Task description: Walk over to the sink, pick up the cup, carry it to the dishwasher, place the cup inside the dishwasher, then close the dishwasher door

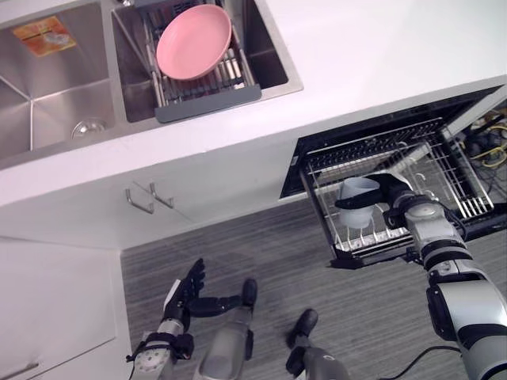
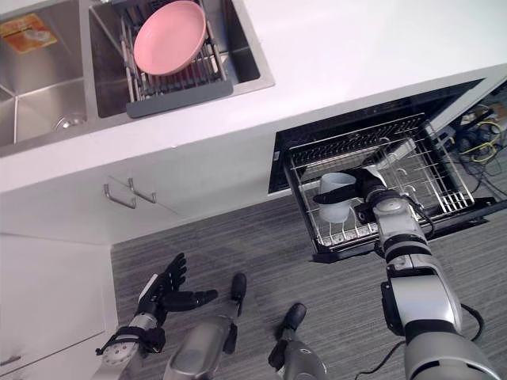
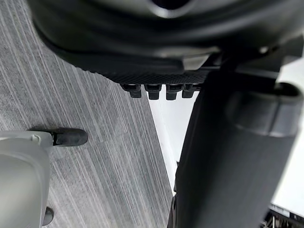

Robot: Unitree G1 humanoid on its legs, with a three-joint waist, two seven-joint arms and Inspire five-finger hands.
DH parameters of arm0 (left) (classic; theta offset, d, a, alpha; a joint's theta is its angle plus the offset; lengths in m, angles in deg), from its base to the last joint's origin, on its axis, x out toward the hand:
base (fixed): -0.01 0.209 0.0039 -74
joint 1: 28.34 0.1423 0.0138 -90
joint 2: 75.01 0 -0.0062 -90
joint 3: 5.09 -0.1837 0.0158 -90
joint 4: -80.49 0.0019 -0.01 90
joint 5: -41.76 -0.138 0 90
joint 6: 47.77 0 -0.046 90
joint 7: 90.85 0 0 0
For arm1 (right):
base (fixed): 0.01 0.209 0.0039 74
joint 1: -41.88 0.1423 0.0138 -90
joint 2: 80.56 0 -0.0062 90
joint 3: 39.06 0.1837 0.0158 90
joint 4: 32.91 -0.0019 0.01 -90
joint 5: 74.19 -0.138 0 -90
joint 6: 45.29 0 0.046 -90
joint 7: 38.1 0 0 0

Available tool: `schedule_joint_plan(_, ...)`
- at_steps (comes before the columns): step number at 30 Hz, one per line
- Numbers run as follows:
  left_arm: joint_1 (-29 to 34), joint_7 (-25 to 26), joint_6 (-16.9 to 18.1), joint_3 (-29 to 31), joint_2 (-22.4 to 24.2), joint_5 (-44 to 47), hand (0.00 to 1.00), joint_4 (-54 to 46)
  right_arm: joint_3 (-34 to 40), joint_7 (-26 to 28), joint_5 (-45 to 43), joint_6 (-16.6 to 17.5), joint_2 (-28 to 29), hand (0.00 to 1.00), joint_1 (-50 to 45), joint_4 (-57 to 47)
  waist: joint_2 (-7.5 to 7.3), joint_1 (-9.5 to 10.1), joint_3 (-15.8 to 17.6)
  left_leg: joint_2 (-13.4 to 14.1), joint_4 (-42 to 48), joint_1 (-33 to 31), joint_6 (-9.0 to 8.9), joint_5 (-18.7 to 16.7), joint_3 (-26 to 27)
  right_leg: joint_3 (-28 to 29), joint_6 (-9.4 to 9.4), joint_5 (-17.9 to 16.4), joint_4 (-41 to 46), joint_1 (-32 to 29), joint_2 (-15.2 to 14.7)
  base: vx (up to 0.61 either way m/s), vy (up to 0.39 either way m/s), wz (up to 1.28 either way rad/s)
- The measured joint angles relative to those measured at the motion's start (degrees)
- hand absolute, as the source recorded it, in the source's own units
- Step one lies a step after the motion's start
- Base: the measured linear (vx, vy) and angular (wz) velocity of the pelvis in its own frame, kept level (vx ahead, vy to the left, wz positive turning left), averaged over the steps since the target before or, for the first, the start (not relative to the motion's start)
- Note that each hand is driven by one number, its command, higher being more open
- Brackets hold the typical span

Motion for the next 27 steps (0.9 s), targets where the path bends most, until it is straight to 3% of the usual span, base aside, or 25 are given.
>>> schedule_joint_plan(11,-0.43,0.07,-0.15,-0.05,0.01,1.04,1.0,-0.92,-0.04,-2.07,-0.02,0.72,0.01,1.0,3.56,1.69,0.52,1.13,1.06,0.52,1.17,-2.59,-0.7,0.13,-0.47,0.01,-0.93,-0.61,0.15,-1.66,0.51,0.01,-0.008,0.02)
schedule_joint_plan(20,-0.45,0.25,-0.55,-0.17,0.1,0.99,1.0,-1.0,0.12,-3.25,-0.23,2.33,-0.02,1.0,4.36,0.72,0.44,0.88,1.19,0.9,0.71,-1.56,-0.77,0.2,0.64,1.01,-1.01,-0.66,0.56,-1.5,0.63,0.02,-0.005,-0.05)
schedule_joint_plan(23,-0.35,1.46,-0.62,-0.11,0.1,0.86,1.0,-0.75,1.75,-3.31,-2.82,2.57,-0.08,1.0,2.52,-3.84,0.27,0.26,1.13,1.1,0.13,-0.39,-0.76,0.17,1.28,1.65,-1.01,-0.66,0.96,-1.0,0.63,0.03,-0.004,-0.09)
schedule_joint_plan(27,0.43,3.52,-0.64,0.01,0.31,-0.42,1.0,1.28,5.58,-4.44,-9.74,4.81,-0.01,1.0,-7.32,-19.67,-1.09,-0.86,0.41,1.92,-2.48,2.46,-0.66,0.31,5.75,3.13,-0.98,-0.68,0.9,-0.27,0.64,0.04,-0.014,-0.16)
